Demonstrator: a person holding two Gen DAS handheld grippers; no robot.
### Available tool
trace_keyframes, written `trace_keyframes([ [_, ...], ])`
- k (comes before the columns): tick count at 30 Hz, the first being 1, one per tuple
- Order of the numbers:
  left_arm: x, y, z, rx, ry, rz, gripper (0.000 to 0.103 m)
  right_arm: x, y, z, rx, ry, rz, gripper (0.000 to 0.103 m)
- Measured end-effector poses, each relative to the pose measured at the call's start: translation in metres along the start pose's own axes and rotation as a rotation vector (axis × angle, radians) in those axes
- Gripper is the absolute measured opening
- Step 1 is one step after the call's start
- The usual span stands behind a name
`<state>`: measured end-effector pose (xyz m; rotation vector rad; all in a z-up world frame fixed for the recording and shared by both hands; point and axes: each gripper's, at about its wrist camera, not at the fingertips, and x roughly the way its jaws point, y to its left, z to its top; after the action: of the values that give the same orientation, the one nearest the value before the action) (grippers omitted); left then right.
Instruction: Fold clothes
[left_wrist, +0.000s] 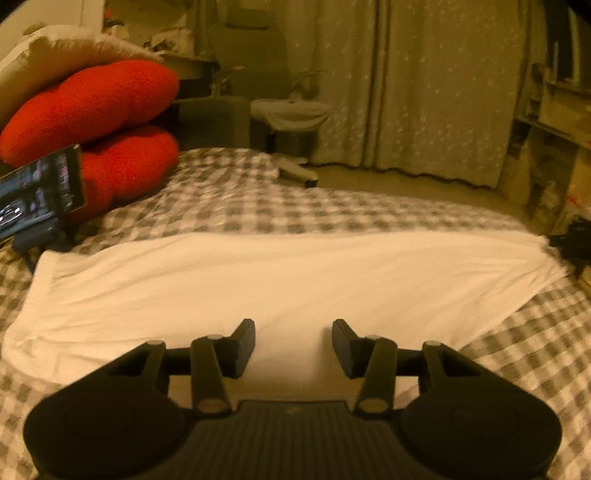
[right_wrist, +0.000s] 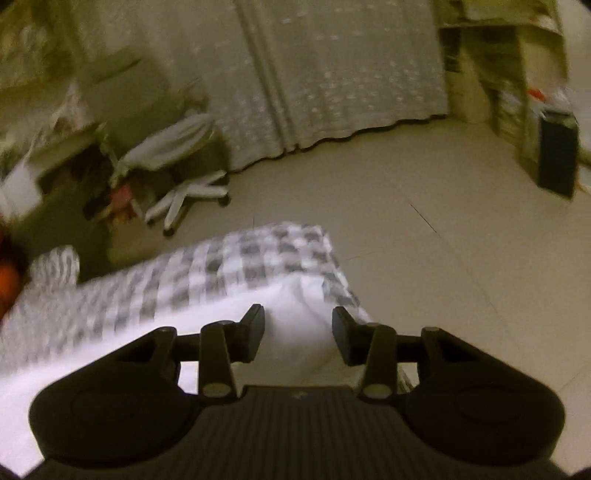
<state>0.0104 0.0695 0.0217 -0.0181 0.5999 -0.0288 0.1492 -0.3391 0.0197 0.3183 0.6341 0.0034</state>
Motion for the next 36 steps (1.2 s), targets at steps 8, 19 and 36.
trace_keyframes([
  [8, 0.011, -0.006, -0.003, 0.025, 0.039, 0.017, 0.054, -0.006, -0.019, 0.004, 0.112, 0.06, -0.107, 0.044],
  [19, 0.011, -0.007, -0.002, 0.024, 0.041, 0.027, 0.056, -0.034, -0.034, 0.004, 0.336, 0.074, -0.097, 0.051],
  [36, 0.009, -0.007, -0.003, 0.034, 0.039, 0.037, 0.056, -0.041, -0.04, -0.007, 0.507, 0.138, 0.0, 0.022],
])
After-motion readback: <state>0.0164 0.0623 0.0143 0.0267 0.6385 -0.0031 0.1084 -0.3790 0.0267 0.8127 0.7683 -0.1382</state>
